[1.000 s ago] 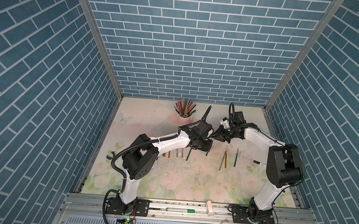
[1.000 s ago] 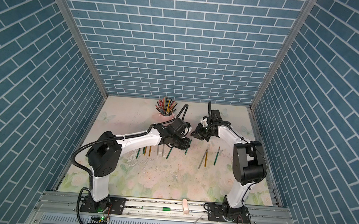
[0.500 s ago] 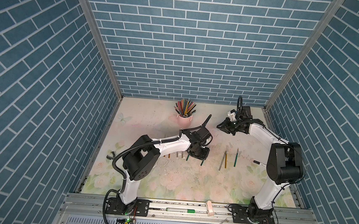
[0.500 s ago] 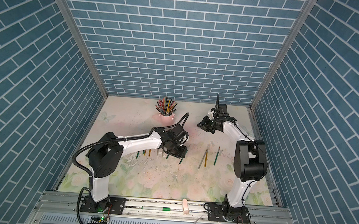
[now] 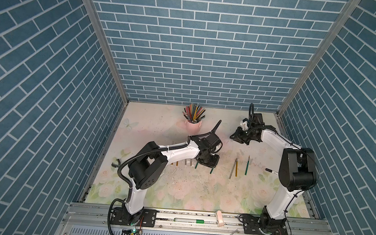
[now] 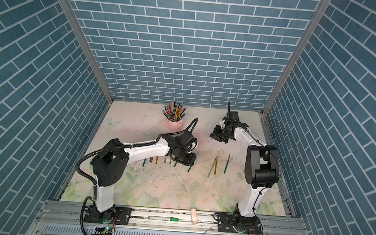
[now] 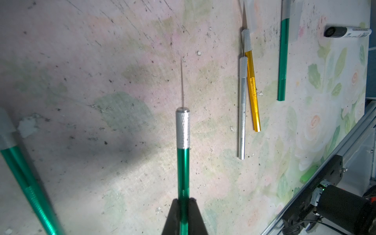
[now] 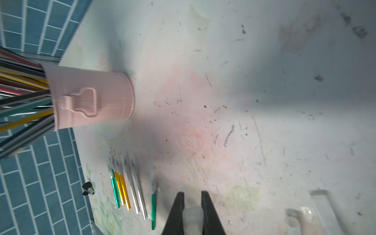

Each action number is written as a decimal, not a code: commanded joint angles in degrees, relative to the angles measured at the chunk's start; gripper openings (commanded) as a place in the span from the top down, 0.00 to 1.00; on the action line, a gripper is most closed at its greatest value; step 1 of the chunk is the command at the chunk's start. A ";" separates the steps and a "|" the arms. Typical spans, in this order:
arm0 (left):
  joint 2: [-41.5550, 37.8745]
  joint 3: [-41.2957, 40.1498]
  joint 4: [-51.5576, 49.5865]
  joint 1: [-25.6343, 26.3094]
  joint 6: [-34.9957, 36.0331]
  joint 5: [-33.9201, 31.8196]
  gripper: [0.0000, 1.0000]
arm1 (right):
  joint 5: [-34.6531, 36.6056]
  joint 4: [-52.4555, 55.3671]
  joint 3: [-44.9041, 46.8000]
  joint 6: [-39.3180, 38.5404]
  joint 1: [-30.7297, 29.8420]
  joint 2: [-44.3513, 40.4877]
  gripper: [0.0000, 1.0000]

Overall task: Remove protective caps from carving knives
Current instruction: Place the protective sleeve at the center of the board.

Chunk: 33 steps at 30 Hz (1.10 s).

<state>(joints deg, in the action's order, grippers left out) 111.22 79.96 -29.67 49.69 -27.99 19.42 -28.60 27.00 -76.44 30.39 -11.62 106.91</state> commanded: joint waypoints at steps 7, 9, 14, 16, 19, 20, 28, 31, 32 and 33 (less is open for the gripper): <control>-1.66 -1.19 -0.26 -0.03 0.39 -1.02 0.98 | 4.86 5.57 -0.05 -5.16 0.28 4.64 0.96; -1.80 -1.33 -0.11 -0.03 0.31 -1.05 0.98 | 5.11 5.74 -0.09 -5.34 0.28 5.09 0.94; -1.55 -1.31 0.23 -0.03 0.05 -1.01 0.98 | 5.77 6.63 -0.45 -6.11 0.24 6.35 0.89; -1.49 -1.26 0.40 -0.06 -0.04 -0.89 0.98 | 5.84 6.79 -0.54 -6.31 0.27 6.72 0.87; -1.31 -1.16 0.61 -0.04 -0.17 -0.88 0.98 | 6.09 7.10 -0.57 -6.57 0.28 7.08 0.84; -1.27 -1.08 0.64 -0.03 -0.18 -0.88 0.98 | 6.18 7.19 -0.60 -6.57 0.24 7.06 0.82; -0.40 -0.01 0.43 -0.03 -0.05 -0.55 0.98 | 6.36 7.81 -1.29 -6.84 0.36 7.08 0.56; -0.15 0.12 0.49 -0.03 0.01 -0.53 0.98 | 6.46 8.08 -1.50 -6.93 0.29 6.95 0.50; -0.08 0.12 0.56 -0.03 -0.13 -0.53 0.98 | 6.56 8.20 -1.51 -6.93 0.33 6.82 0.48; 0.00 0.23 0.58 -0.03 -0.09 -0.48 0.98 | 6.62 8.31 -1.60 -6.95 0.32 6.69 0.47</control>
<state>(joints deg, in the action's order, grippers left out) 111.22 79.13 -29.15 49.69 -28.03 19.20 -23.11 33.10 -76.51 24.45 -11.44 113.19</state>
